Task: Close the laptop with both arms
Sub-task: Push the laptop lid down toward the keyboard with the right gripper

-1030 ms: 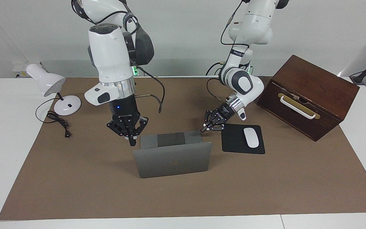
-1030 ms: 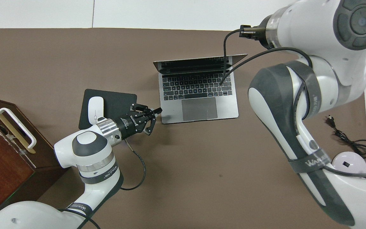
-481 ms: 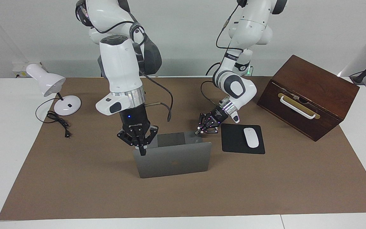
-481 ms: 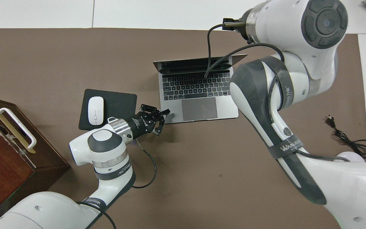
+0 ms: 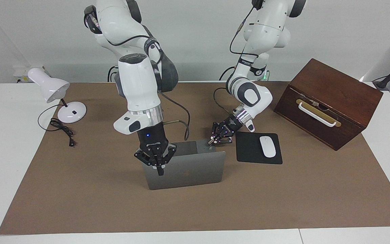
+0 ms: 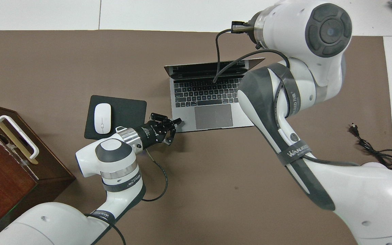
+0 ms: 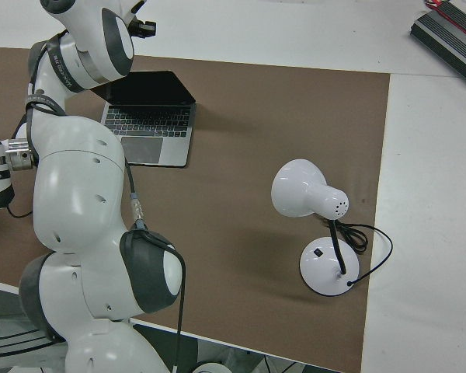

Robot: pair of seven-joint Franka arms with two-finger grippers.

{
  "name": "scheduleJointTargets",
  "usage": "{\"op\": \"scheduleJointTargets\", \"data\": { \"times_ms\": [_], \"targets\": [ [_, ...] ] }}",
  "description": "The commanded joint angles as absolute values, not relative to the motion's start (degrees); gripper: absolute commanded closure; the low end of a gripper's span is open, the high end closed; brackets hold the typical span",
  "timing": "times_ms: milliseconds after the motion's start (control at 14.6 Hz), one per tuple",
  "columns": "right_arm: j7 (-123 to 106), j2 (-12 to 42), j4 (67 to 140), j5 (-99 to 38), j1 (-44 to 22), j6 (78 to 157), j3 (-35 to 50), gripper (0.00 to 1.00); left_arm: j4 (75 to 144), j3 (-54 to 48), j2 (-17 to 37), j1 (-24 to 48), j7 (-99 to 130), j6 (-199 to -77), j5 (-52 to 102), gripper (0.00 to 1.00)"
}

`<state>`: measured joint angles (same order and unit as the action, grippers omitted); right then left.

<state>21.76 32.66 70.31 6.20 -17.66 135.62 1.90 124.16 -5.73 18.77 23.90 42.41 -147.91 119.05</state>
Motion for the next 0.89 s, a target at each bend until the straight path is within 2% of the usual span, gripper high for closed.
{"op": "scheduleJointTargets", "data": {
  "times_ms": [0,824],
  "targets": [
    [22.94,35.06,68.38,8.0,-18.36,137.63,2.2,1.0,122.96,-5.45,19.69,24.52,40.61,-149.33,120.76,1.0],
    [23.03,36.74,67.32,7.47,-20.13,136.06,2.46,1.0,122.87,-5.45,21.01,25.31,36.84,-149.77,122.34,1.0]
  ]
}}
